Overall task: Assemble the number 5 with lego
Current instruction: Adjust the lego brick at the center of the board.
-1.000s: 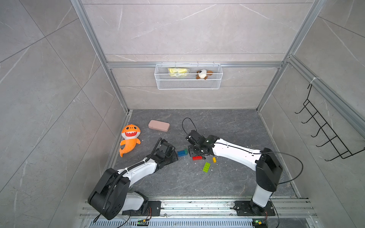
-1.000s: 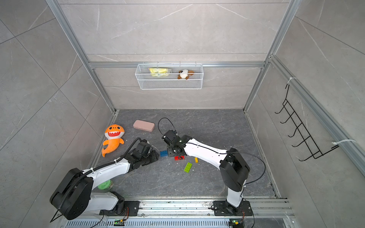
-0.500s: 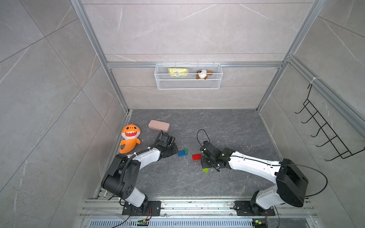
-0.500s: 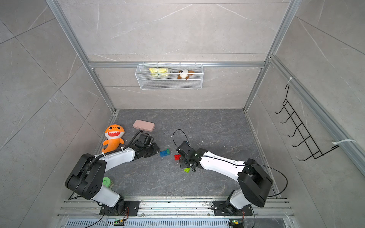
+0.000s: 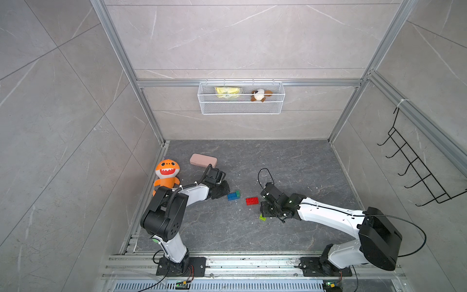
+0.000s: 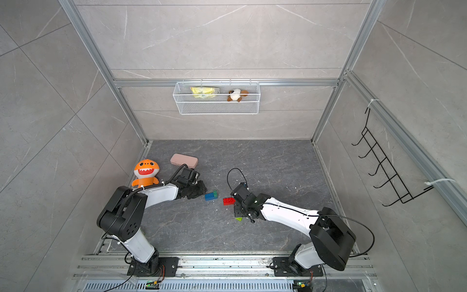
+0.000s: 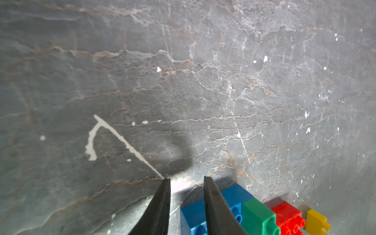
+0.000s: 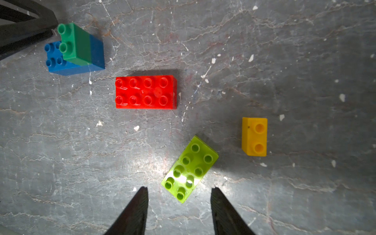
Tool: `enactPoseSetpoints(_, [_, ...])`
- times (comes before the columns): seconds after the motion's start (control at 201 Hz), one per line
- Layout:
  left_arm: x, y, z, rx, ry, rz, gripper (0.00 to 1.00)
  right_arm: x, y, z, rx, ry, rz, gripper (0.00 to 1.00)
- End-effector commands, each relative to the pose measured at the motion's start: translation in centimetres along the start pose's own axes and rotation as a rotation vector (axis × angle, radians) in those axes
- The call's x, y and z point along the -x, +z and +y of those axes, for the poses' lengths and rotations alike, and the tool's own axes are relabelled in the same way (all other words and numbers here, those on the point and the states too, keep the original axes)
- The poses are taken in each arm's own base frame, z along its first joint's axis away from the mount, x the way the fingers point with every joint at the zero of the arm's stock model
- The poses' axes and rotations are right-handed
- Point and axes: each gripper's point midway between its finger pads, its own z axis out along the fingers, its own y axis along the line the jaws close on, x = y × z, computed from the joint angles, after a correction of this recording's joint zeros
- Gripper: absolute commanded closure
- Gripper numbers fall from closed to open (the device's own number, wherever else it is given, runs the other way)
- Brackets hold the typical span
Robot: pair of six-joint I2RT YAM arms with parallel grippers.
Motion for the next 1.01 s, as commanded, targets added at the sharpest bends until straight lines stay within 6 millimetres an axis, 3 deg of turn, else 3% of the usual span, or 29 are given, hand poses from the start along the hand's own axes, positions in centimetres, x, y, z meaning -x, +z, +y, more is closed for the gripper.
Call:
enactPoseSetpoints(0.0, [-0.7, -0.4, -0.2, -0.042, 0.03, 0.007, 0.68, 0.3, -0.5, -0.1, 0.015, 0.02, -0.019, 0.45])
enactPoseSetpoints(0.249, [-3.0, -0.9, 0.3, -0.057, 0.021, 0.033, 0.68, 0.2, -0.2, -0.4, 0.018, 0.043, -0.005, 0.43])
enactPoseSetpoints(0.637, [-5.9, -2.0, -0.5, -0.084, 0.035, 0.036, 0.68, -2.3, 1.8, -2.2, -0.071, 0.077, 0.097, 0.41])
enactPoseSetpoints(1.005, [-7.6, -2.8, 0.2, -0.077, 0.021, 0.016, 0.67, -2.5, 3.8, -1.8, -0.096, 0.103, 0.131, 0.37])
